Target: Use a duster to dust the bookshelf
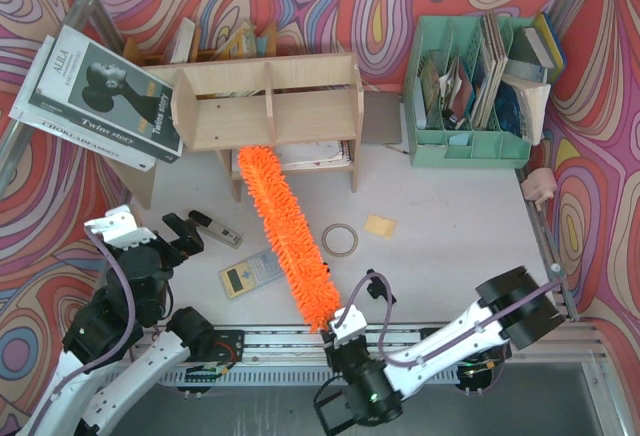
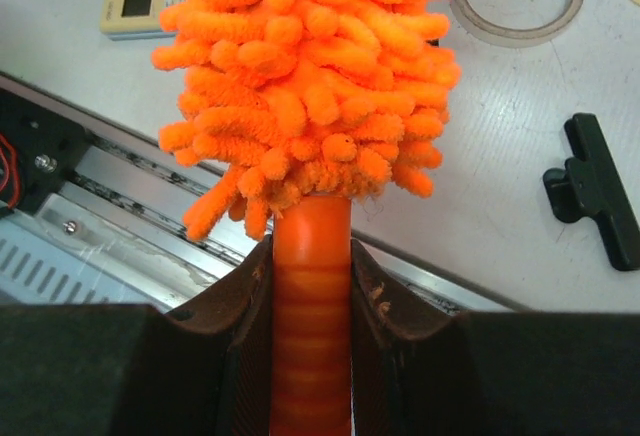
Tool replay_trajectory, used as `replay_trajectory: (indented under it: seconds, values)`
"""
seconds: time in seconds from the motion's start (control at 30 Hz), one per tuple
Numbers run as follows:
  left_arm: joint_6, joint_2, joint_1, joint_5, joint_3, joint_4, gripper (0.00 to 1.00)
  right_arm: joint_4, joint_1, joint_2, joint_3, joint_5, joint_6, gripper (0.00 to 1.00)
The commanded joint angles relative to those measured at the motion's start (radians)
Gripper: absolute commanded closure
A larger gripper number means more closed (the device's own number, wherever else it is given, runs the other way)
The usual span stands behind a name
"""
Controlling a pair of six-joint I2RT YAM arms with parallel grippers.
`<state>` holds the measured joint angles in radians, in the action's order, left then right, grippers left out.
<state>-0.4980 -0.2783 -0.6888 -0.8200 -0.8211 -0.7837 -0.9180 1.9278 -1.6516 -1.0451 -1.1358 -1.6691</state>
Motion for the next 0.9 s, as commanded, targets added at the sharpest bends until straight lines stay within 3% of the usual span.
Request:
replay_trajectory:
  seconds: [0.0,0.07,0.33,0.43,0.57,0.63,0.8,0.87]
  values:
    - [-0.002,-0.011,-0.006,-0.016,-0.01,0.001,0.02,0.605,-0.056,0.179,0.183,-0.001,0.569,1.0]
    - [-0.002,-0.015,-0.006,-0.016,-0.012,0.0,0.02,0.741,-0.081,0.242,0.251,0.023,0.663,1.0]
    - [-0.002,-0.028,-0.006,-0.016,-0.012,0.0,0.02,0.42,-0.115,0.055,0.025,-0.038,0.501,1.0]
    - [-0.001,-0.033,-0.006,-0.012,-0.011,0.0,0.02,0.482,-0.13,0.039,0.015,-0.017,0.565,1.0]
    - [0.001,-0.042,-0.005,-0.01,-0.012,0.001,0.02,0.608,-0.171,0.12,0.129,0.04,0.608,1.0]
    - [0.001,-0.045,-0.006,-0.008,-0.013,0.001,0.02,0.592,-0.187,0.165,0.169,0.041,0.545,1.0]
    - [0.002,-0.048,-0.006,-0.008,-0.012,0.001,0.02,0.207,-0.208,0.181,0.157,0.001,0.108,1.0]
    - [0.003,-0.05,-0.006,-0.009,-0.012,0.003,0.02,0.236,-0.211,0.173,0.151,0.001,0.15,1.0]
